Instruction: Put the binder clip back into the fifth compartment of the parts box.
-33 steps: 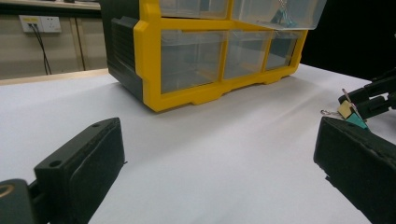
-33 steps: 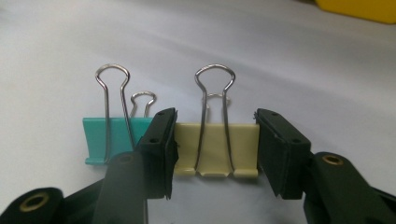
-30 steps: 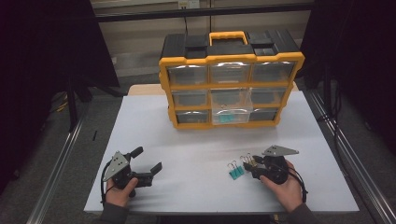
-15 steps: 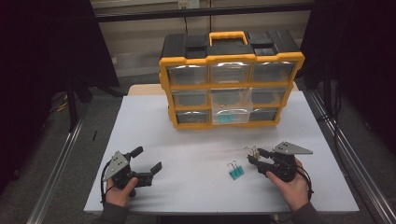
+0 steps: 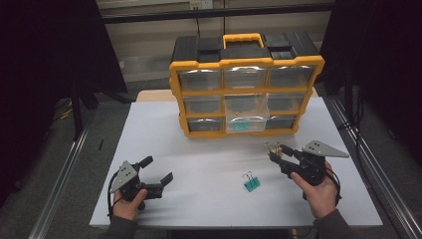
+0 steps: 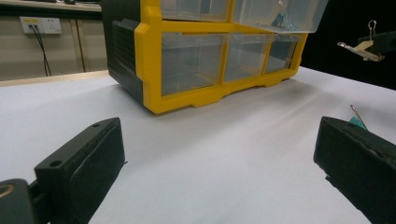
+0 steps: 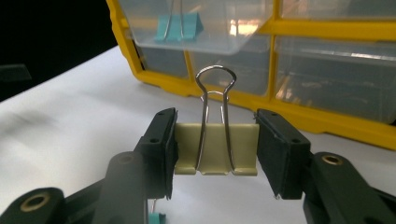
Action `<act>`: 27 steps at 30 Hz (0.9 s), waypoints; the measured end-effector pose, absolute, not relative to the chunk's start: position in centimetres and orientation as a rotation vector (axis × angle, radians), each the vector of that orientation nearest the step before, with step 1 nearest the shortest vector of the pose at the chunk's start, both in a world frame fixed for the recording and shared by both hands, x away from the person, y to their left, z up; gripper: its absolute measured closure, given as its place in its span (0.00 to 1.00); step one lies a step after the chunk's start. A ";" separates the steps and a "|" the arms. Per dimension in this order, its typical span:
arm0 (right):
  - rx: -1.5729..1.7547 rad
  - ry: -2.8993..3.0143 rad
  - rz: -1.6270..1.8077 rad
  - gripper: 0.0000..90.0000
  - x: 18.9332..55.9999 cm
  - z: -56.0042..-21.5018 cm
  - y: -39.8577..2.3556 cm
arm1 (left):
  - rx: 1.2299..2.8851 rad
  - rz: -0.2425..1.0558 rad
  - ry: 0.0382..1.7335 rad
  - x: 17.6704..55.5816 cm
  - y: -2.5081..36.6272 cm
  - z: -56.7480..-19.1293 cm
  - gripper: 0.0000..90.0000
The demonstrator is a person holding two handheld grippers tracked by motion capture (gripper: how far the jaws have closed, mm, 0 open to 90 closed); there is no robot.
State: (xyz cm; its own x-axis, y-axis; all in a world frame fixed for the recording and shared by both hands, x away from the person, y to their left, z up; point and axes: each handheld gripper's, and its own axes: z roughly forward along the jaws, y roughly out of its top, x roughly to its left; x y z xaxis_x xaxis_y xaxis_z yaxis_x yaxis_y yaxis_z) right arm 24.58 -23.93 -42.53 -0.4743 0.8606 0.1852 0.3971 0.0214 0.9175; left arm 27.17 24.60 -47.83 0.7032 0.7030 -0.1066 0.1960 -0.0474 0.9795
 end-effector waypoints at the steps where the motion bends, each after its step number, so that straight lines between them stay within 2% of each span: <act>1: 1.277 1.876 1.454 0.56 24.7 -42.3 -24.0 | 1.605 0.482 0.746 27.2 24.6 -47.8 0.02; 27: 1.185 1.747 1.539 0.56 25.5 -35.6 -25.0 | 1.607 0.474 0.731 27.2 24.7 -47.8 0.02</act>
